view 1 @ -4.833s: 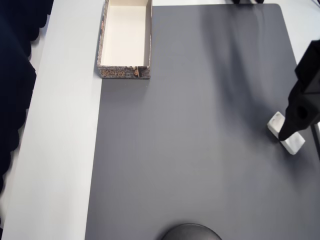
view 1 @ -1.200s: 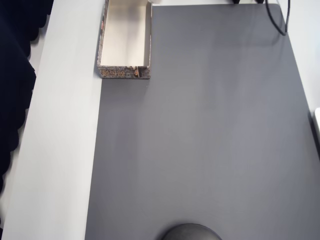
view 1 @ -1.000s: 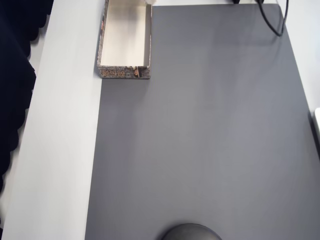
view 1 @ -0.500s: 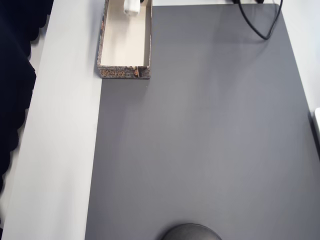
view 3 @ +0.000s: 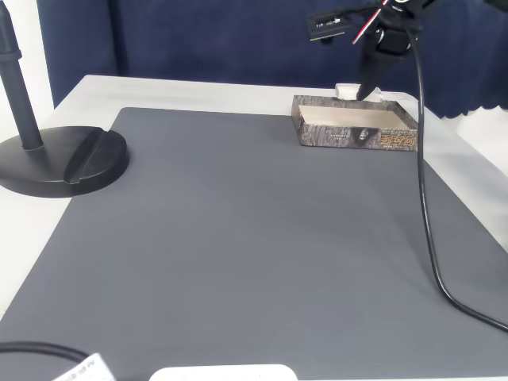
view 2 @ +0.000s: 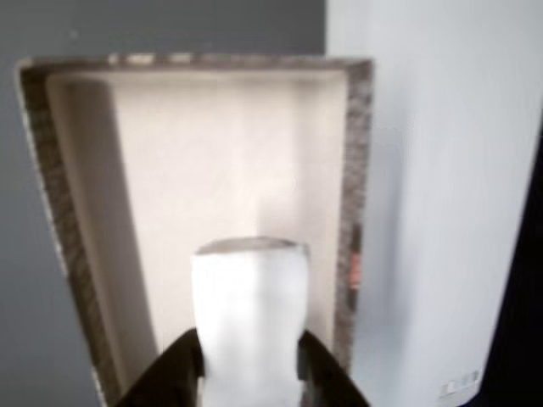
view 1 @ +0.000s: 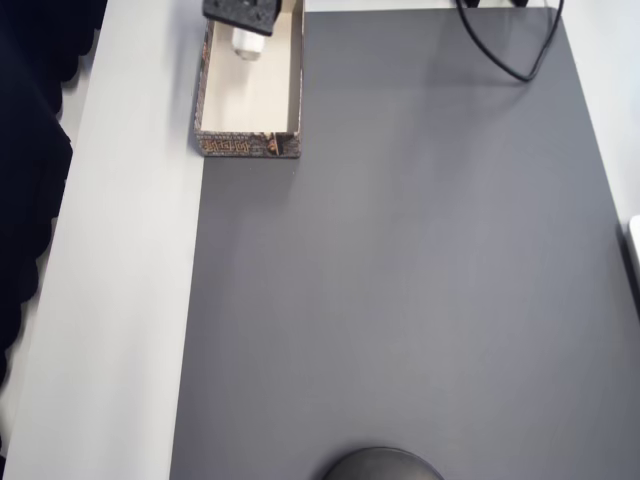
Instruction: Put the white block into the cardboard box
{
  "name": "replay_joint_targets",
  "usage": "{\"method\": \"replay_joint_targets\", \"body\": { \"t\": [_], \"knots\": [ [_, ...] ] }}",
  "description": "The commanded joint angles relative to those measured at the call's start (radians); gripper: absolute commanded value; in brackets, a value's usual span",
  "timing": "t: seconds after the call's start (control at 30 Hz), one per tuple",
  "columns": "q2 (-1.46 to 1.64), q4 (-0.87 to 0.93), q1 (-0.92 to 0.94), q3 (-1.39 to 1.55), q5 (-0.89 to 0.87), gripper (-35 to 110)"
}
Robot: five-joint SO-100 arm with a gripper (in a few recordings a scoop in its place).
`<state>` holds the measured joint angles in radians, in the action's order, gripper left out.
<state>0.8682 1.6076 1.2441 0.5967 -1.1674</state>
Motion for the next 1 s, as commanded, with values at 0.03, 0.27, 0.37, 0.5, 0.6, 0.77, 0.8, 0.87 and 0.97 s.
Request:
{"method": "replay_joint_targets", "body": {
  "t": [0.03,0.27,0.37,0.5,0.6,0.77,0.8,0.87,0.97],
  "knots": [
    [-0.008,0.009,0.008,-0.086,-0.025,-2],
    [-0.077,0.029,0.009,-0.143,-0.046,-2],
    [-0.11,0.048,0.014,-0.178,-0.06,-2],
    [-0.141,0.052,0.018,-0.192,-0.084,-2],
    [-0.155,0.06,0.02,-0.198,-0.095,-2],
    [-0.167,0.06,0.02,-0.207,-0.104,-2],
    [-0.169,0.06,0.02,-0.207,-0.107,-2],
    [-0.17,0.06,0.023,-0.207,-0.112,-2],
    [-0.175,0.06,0.026,-0.207,-0.114,-2]
  ]
}}
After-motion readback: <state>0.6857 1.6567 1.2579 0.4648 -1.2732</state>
